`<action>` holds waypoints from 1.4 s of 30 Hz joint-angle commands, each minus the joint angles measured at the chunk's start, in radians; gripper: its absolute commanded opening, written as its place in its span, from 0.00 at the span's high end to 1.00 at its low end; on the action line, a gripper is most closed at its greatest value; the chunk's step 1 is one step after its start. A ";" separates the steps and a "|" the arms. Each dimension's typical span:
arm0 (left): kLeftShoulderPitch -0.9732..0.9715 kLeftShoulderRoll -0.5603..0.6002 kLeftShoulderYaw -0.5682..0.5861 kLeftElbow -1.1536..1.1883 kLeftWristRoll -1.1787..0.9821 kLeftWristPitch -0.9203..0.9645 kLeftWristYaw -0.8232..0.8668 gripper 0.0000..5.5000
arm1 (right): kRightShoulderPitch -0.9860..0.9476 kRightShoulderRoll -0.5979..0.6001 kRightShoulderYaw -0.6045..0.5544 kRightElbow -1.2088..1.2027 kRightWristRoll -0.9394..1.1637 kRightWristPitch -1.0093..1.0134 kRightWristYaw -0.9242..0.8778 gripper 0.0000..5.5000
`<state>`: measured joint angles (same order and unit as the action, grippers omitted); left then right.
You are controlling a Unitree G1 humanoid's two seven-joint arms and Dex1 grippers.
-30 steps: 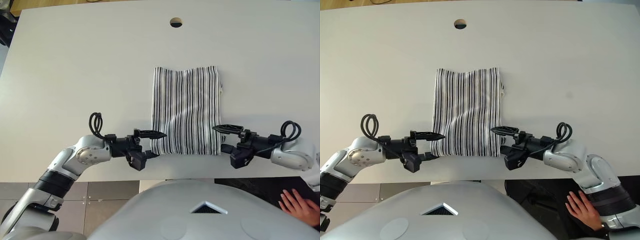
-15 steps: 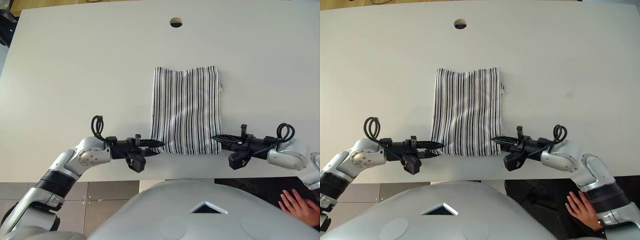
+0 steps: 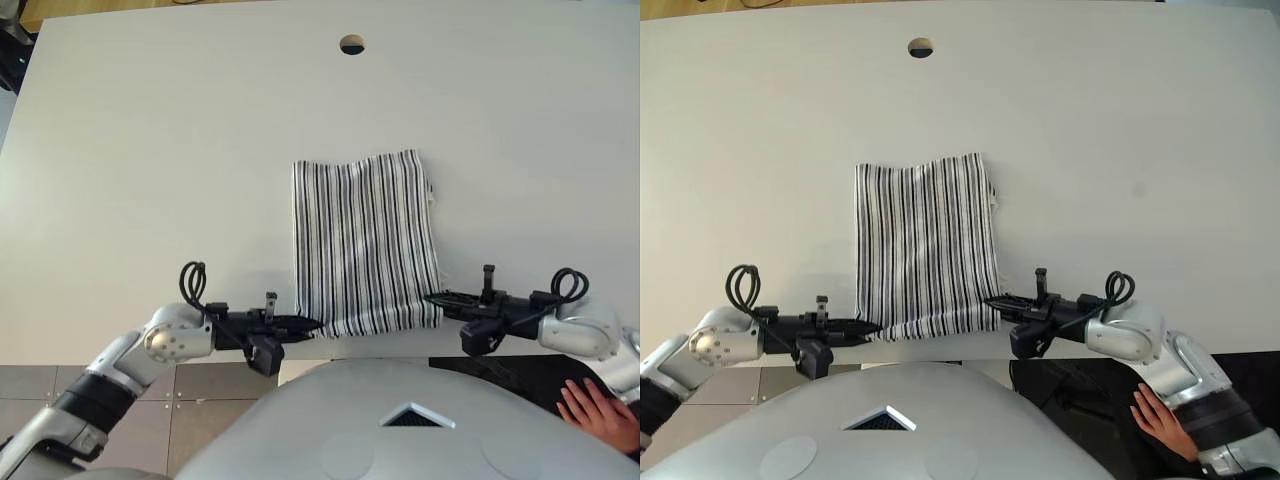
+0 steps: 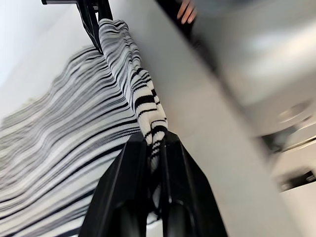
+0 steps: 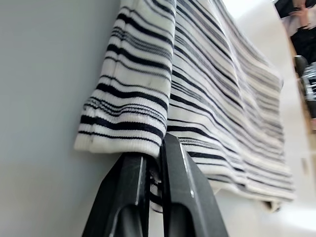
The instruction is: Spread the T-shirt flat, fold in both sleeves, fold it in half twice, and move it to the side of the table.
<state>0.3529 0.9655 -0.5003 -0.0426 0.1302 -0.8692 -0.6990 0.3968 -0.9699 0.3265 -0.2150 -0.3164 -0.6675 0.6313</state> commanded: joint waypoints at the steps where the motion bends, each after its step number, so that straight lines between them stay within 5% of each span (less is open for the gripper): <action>1: 0.049 0.046 0.072 -0.099 -0.113 0.057 0.007 0.97 | 0.023 -0.026 -0.054 -0.046 0.142 0.048 0.033 0.98; 10: -0.194 -0.222 0.205 0.028 -0.035 0.274 0.159 0.97 | -0.186 0.175 -0.076 0.035 0.470 0.253 0.065 0.98; 21: -0.505 -0.371 0.167 0.435 0.347 0.270 0.404 0.97 | -0.521 0.482 -0.075 0.418 0.238 0.354 -0.147 0.98; 37: -0.733 -0.485 0.214 0.743 0.409 0.331 0.680 0.51 | -0.720 0.610 -0.124 0.691 0.129 0.247 -0.336 0.45; 42: -0.811 -0.475 0.174 0.956 0.494 0.389 0.834 0.45 | -0.684 0.640 -0.104 0.480 0.195 0.224 -0.273 0.44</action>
<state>-0.4405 0.4867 -0.3119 0.8602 0.6035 -0.4933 0.0986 -0.2972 -0.3551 0.1988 0.3547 -0.1450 -0.4442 0.3167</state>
